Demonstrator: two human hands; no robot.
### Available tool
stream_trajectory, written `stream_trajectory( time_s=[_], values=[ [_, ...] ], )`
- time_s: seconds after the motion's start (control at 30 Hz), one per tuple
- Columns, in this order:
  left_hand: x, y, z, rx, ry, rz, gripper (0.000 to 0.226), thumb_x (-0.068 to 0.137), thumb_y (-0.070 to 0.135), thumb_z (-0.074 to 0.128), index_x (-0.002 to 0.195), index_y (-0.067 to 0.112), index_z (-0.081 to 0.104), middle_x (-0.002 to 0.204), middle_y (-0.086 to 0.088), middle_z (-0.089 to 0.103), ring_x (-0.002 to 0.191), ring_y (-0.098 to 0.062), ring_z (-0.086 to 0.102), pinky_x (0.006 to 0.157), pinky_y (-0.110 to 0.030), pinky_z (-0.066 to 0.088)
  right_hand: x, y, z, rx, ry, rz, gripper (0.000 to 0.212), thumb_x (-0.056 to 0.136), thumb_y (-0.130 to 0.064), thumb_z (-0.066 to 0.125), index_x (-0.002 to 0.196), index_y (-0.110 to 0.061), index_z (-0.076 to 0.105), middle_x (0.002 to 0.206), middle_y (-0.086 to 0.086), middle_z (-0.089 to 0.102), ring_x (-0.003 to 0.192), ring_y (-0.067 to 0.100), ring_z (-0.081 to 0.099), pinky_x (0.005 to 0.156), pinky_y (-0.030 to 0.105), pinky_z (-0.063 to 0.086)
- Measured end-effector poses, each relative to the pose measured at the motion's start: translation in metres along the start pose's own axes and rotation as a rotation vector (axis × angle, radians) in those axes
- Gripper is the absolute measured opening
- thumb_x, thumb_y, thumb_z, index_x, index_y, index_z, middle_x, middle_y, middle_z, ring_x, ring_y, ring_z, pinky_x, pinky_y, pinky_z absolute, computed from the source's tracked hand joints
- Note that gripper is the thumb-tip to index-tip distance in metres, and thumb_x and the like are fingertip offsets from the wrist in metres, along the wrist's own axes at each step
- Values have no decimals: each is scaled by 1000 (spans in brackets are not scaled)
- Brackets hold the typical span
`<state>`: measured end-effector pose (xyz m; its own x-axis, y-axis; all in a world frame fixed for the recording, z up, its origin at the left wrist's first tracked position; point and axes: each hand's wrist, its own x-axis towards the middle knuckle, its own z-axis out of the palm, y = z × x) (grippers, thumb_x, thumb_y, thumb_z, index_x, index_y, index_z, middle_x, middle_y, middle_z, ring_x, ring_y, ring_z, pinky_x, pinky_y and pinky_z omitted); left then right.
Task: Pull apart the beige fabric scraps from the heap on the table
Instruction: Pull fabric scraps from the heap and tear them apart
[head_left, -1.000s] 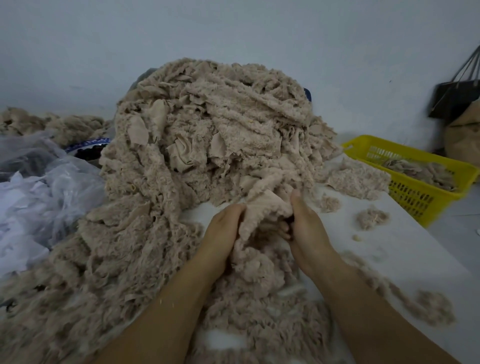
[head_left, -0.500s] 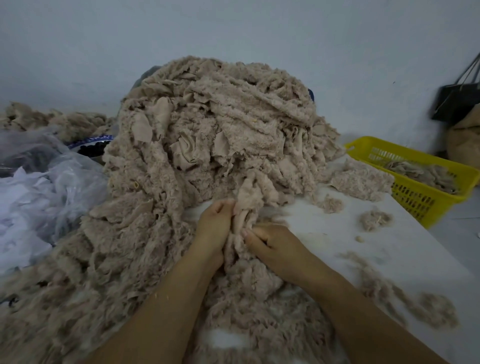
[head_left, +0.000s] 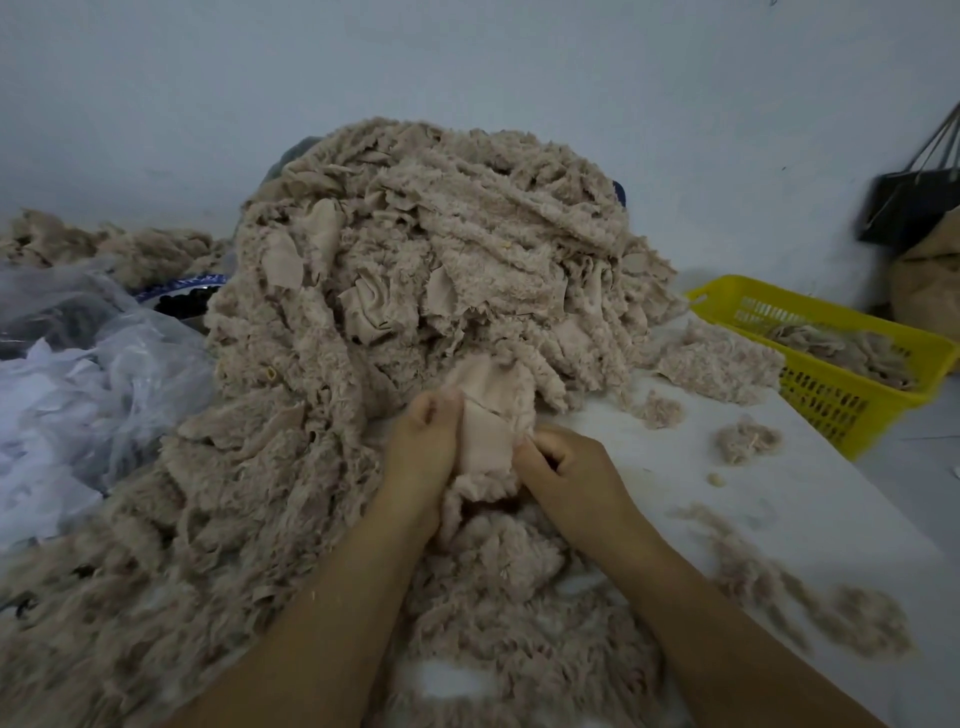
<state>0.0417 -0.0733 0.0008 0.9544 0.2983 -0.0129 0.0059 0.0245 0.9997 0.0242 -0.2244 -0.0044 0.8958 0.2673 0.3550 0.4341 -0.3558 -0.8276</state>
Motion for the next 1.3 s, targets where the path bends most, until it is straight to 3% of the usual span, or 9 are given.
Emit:
stream_trajectory(
  time_s=[0.2, 0.27, 0.37, 0.53, 0.73, 0.83, 0.93, 1.07, 1.3],
  values=[
    [-3, 8, -1, -318, -71, -189, 27, 100, 38, 57, 89, 22, 76, 95, -5, 78, 91, -21, 74, 79, -35, 59, 4, 9, 1, 126, -76, 250, 43, 95, -46, 53, 57, -28, 43, 56, -13, 43, 52, 3, 38, 52, 17, 32],
    [-8, 9, 3, -206, -103, -91, 30, 99, 42, 56, 98, 18, 75, 102, -9, 76, 100, -28, 72, 89, -40, 58, 8, 11, 1, 274, -102, 368, 52, 84, -75, 47, 89, -31, 73, 90, -17, 70, 85, 1, 65, 79, 16, 46],
    [-17, 6, 11, 0, -190, 57, 27, 100, 44, 53, 97, 27, 74, 100, 1, 76, 100, -19, 70, 86, -30, 56, 11, 9, 1, 613, -123, 374, 50, 90, -68, 49, 114, -33, 74, 119, -7, 72, 117, 8, 64, 98, 28, 49],
    [-25, 11, 14, 4, -421, 54, 28, 93, 48, 58, 88, 28, 76, 97, 2, 77, 95, -13, 72, 85, -24, 56, 14, 8, -5, 905, 37, 480, 30, 100, -27, 54, 109, -4, 71, 107, 18, 73, 101, 25, 72, 79, 28, 59],
    [-29, 18, 7, -47, -607, -11, 34, 73, 48, 80, 69, 18, 64, 66, -3, 59, 59, -15, 55, 54, -25, 47, 22, 11, -18, 1028, 335, 611, 23, 101, -13, 50, 81, -9, 60, 65, 9, 61, 48, 14, 62, 44, 24, 49],
    [-20, 18, -5, -174, -553, -33, 28, 78, 46, 76, 86, 20, 79, 89, -6, 77, 82, -20, 73, 71, -28, 59, 27, 21, -34, 1162, 517, 600, 14, 104, -16, 49, 95, -9, 57, 73, 3, 53, 43, 6, 51, 41, 18, 42],
    [-14, 16, -8, -376, -443, -112, 41, 80, 44, 74, 110, 16, 77, 118, -14, 72, 110, -28, 69, 96, -39, 55, 24, 23, -30, 1119, 390, 566, 37, 103, -34, 48, 99, -4, 69, 86, 7, 68, 54, 8, 60, 50, 20, 51],
    [-14, 13, -5, -213, -435, -30, 31, 88, 47, 66, 100, 22, 80, 106, -9, 76, 101, -22, 72, 87, -33, 57, 13, 2, -12, 866, 42, 524, 64, 83, -67, 43, 90, -16, 82, 95, 5, 77, 82, 13, 74, 66, 23, 58],
    [-24, 8, 6, 278, -606, 101, 45, 96, 48, 56, 79, 6, 63, 73, -10, 60, 69, -18, 55, 67, -33, 44, 12, -4, -7, 811, 2, 459, 43, 102, -43, 43, 102, -18, 78, 109, 6, 75, 105, 17, 70, 76, 23, 57]
  ],
)
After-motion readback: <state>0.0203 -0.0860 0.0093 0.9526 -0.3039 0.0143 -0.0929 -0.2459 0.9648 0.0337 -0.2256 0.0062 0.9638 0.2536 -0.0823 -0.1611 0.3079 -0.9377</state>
